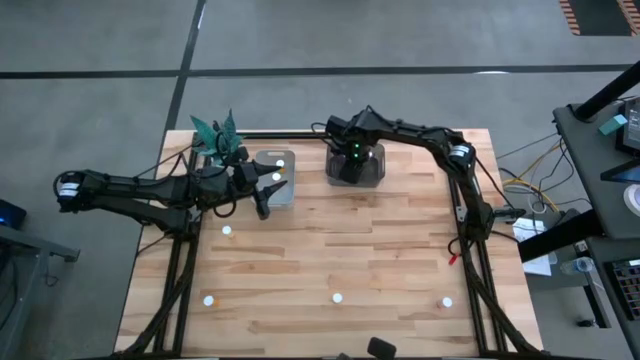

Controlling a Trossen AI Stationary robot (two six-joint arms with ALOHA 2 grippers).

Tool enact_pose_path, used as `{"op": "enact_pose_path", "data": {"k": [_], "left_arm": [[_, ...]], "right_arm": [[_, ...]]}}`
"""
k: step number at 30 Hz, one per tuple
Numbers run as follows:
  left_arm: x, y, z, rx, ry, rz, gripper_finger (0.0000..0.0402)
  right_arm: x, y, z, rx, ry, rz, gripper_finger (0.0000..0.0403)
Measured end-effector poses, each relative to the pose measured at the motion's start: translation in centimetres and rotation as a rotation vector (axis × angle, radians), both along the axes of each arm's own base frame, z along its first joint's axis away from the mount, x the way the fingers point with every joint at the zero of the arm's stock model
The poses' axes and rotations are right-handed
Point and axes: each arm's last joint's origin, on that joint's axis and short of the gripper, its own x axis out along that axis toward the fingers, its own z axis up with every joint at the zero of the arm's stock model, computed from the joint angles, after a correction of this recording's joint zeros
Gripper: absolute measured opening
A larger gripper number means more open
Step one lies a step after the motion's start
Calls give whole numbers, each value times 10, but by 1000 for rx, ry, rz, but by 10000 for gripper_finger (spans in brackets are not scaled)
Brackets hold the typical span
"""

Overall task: Pick and place medicine bottles into bin by pill shape (circle, oval)
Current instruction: Put the blue capsule bottle into the black bin, then put the yellow tablet bottle into the gray bin

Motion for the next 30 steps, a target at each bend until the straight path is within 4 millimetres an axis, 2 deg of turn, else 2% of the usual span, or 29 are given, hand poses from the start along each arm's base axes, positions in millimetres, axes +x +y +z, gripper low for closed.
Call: {"op": "enact_pose_path", "data": {"k": [7, 18, 23, 30], "left_arm": [[0, 0, 0, 0, 0, 0, 173], [0, 0, 0, 0, 2, 0, 173], [0, 0, 0, -1, 2, 0, 173], [0, 0, 0, -26, -9, 4, 173]], "right_arm": [[2, -1, -5, 0, 2, 1, 118], [0, -1, 0, -11, 4, 0, 207], [-7, 5, 22, -26, -27, -19, 220], [-19, 38, 72, -70, -134, 1, 219]]}}
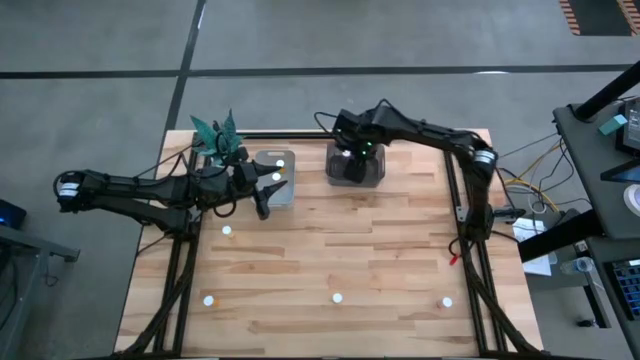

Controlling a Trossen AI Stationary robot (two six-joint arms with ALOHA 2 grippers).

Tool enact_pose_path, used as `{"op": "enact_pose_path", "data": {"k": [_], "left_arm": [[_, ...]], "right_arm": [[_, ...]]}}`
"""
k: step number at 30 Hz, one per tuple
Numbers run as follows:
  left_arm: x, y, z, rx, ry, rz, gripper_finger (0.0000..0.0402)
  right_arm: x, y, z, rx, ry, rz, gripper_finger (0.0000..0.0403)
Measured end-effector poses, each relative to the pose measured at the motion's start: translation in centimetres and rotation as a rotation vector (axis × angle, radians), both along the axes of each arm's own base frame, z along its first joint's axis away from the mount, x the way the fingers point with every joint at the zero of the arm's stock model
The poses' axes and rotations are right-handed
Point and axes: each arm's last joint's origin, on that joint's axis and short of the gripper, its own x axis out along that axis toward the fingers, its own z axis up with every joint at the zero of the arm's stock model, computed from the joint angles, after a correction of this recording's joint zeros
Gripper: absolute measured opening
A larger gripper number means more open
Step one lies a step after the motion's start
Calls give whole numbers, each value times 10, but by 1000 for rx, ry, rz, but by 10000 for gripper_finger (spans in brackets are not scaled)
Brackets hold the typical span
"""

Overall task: Pick and place medicine bottles into bin by pill shape (circle, oval)
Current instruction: Put the yellow tablet bottle into the gray bin

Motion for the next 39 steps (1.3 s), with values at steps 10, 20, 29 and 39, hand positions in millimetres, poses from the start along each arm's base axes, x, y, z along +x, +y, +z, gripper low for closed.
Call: {"op": "enact_pose_path", "data": {"k": [10, 20, 29, 39], "left_arm": [[4, -1, -4, -23, 9, 0, 173], [10, -1, -7, -68, 7, 9, 173], [12, -2, -9, -212, -49, 26, 173], [21, -5, -14, -406, -95, 19, 173]], "right_arm": [[-30, 81, 26, -63, -270, 102, 219], [-83, 130, 18, -109, -530, 234, 219], [-128, 143, -3, -213, -751, 348, 219], [-164, 147, -20, -299, -974, 413, 219]]}}
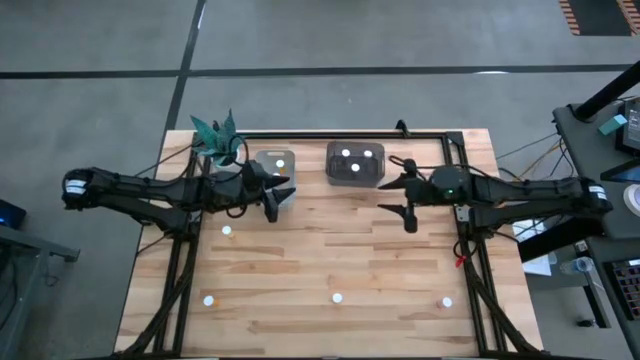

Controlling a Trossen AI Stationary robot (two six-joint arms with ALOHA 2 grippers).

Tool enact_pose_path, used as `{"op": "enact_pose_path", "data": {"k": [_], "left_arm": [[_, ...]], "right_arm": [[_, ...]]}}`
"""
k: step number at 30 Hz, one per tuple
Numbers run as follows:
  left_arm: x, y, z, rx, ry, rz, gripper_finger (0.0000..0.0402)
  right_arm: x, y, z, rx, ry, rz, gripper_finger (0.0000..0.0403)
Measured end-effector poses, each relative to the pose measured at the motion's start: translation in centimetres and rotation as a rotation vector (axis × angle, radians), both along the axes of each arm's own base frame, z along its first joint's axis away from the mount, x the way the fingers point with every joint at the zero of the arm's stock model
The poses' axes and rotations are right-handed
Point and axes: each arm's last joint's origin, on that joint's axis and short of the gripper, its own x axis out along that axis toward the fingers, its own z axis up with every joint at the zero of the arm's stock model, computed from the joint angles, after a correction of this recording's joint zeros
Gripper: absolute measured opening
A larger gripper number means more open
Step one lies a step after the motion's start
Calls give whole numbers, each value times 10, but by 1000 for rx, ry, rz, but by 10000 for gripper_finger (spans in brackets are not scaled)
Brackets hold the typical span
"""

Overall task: Pick and place medicine bottles into bin by pill shape (circle, oval)
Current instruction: Put the yellow tablet bottle into the gray bin

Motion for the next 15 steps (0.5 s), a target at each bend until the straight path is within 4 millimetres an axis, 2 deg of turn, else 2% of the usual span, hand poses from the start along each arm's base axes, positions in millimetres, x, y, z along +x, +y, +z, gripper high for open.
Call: {"op": "enact_pose_path", "data": {"k": [7, 15], "left_arm": [[8, -3, 0, -178, 35, -47, 173], [-12, -5, 2, -481, 427, 90, 173]], "right_arm": [[-15, 4, -6, -22, -159, 109, 219], [-20, 5, -7, -44, -180, 116, 219]]}}
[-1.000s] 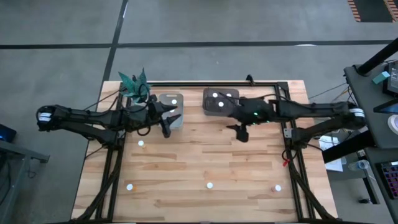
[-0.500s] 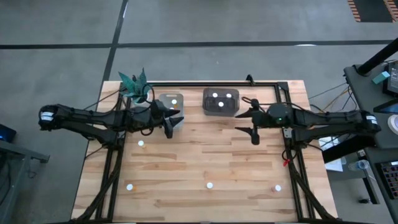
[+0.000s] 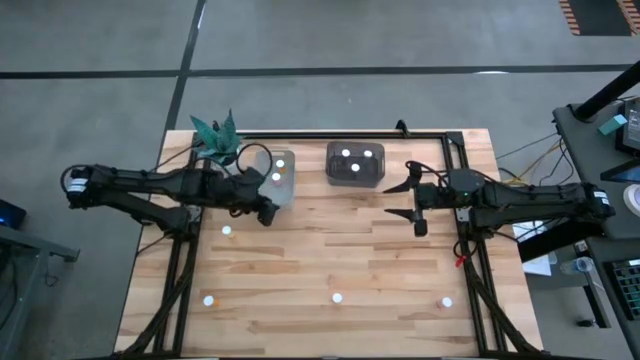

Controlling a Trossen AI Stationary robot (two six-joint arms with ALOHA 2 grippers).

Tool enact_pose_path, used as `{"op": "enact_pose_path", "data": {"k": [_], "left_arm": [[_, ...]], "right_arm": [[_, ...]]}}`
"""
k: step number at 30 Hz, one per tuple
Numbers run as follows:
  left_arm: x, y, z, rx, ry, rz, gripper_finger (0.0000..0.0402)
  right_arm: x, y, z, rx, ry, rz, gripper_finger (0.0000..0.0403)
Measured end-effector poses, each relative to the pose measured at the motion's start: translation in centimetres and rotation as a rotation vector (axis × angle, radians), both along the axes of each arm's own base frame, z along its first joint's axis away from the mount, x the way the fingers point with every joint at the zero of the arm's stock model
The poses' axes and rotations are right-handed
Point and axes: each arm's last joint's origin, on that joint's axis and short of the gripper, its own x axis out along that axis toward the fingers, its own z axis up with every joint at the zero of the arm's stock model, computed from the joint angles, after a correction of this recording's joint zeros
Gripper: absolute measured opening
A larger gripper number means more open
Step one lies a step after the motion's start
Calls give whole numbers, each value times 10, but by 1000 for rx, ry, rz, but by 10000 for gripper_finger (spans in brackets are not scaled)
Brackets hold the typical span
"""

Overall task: Pick and place medicine bottles into bin by pill shape (circle, oval)
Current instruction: Put the yellow tablet bottle into the gray bin

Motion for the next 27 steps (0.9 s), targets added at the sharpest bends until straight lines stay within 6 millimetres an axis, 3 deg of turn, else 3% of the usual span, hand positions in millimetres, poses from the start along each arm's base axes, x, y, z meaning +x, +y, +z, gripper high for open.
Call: {"op": "enact_pose_path", "data": {"k": [11, 27], "left_arm": [[-35, -4, -35, -255, 469, 153, 173], [-52, -5, -80, -311, 658, 203, 173]], "right_arm": [[0, 0, 0, 7, 3, -1, 219], [0, 0, -2, 8, 9, -1, 219]]}}
